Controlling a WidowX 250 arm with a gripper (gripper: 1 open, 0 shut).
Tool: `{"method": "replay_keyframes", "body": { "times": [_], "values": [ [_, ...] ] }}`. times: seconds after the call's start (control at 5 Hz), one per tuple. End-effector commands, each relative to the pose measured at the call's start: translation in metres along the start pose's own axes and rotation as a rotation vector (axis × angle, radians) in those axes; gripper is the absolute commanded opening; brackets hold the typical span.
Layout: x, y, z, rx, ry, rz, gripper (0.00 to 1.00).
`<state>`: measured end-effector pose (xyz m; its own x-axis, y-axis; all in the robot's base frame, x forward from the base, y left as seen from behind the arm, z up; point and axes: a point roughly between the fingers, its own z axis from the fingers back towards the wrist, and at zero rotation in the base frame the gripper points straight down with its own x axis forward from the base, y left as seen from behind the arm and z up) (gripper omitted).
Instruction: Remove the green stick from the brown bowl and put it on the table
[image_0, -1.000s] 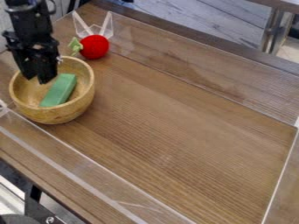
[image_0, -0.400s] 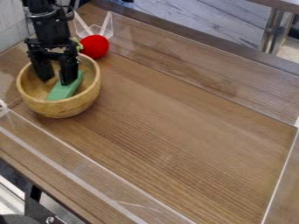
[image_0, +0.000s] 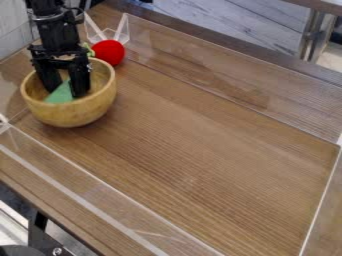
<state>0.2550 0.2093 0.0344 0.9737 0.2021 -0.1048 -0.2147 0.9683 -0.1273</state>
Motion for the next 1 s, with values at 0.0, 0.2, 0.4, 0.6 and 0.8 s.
{"method": "replay_keyframes", "body": {
  "times": [0.0,0.2,0.4,0.6,0.8],
  "values": [
    [0.004,0.009,0.009,0.026,-0.023,-0.03,1.0],
    [0.0,-0.002,0.002,0.012,-0.016,-0.018,0.0],
    [-0.005,-0.012,-0.005,-0.005,-0.007,-0.005,0.0],
    [-0.005,-0.003,-0.002,-0.022,0.001,0.039,0.0],
    [-0.006,0.004,0.001,-0.04,0.008,0.083,0.0]
  ]
}}
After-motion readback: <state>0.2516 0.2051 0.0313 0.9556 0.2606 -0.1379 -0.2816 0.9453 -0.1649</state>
